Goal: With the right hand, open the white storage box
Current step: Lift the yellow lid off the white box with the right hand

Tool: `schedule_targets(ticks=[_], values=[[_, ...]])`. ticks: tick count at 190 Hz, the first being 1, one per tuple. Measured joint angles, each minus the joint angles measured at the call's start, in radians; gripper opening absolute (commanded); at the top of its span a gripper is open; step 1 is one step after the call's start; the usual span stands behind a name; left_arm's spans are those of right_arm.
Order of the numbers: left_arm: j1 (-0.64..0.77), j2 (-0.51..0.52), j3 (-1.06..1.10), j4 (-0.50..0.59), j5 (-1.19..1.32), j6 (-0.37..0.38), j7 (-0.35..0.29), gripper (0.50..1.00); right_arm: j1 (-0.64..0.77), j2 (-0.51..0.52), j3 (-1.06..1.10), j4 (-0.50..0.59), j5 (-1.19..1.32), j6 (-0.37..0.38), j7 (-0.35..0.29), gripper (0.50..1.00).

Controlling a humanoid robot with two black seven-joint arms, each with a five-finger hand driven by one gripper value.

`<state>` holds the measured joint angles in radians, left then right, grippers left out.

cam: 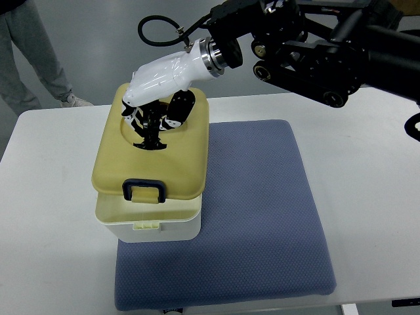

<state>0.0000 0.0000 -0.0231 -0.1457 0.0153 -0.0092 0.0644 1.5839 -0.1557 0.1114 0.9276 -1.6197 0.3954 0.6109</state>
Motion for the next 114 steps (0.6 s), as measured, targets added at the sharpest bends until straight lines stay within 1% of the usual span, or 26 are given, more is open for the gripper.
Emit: schedule_targets(ticks=[31,59,82,114], values=[[0.0,0.0,0.0,0.0,0.0,0.0,0.0,1.0,-0.002,-0.09,0.002,-0.021,0.0,-0.003,0.0,0.5],[0.0,0.0,0.0,0.0,0.0,0.0,0.0,1.0,-0.018,-0.154,0.002,-0.065,0.0,-0.014,0.0,0.5],[0.0,0.0,0.0,0.0,0.0,0.0,0.0,1.0,-0.055,-0.212,0.002,-0.09,0.0,-0.024,0.0,0.5],[0.0,0.0,0.0,0.0,0.0,0.0,0.0,1.0,-0.133,-0.284,-0.003,-0.096,-0.001,-0.063,0.0,0.5]])
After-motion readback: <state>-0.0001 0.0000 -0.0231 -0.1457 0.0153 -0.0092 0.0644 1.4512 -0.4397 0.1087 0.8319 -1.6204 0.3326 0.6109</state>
